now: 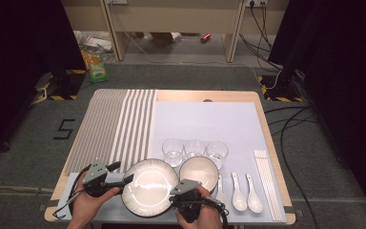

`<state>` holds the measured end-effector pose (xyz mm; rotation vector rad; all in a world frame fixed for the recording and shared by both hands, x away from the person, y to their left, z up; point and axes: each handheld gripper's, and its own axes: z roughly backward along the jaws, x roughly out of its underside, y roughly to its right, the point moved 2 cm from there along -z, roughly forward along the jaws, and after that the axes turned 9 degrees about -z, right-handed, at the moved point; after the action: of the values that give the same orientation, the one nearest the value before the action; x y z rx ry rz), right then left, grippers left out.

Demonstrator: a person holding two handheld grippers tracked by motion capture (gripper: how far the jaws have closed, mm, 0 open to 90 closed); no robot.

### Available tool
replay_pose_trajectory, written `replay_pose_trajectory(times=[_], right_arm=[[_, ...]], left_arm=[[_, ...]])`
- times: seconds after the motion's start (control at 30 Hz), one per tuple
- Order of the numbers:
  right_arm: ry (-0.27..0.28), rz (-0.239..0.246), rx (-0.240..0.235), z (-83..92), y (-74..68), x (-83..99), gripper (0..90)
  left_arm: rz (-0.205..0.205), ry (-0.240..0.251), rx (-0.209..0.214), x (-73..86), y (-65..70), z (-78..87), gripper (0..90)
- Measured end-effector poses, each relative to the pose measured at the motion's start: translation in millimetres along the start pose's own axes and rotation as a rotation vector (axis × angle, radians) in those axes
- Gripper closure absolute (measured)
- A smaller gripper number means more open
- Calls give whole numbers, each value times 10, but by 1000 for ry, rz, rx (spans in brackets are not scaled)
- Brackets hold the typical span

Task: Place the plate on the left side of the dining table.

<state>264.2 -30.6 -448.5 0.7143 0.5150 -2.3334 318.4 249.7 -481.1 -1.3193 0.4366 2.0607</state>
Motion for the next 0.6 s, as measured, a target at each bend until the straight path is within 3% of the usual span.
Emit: replay_pose_trajectory(times=[0.6], right_arm=[[3, -8, 11, -14, -16, 12, 900]], left_arm=[[9, 1, 17, -1, 23, -23, 276]])
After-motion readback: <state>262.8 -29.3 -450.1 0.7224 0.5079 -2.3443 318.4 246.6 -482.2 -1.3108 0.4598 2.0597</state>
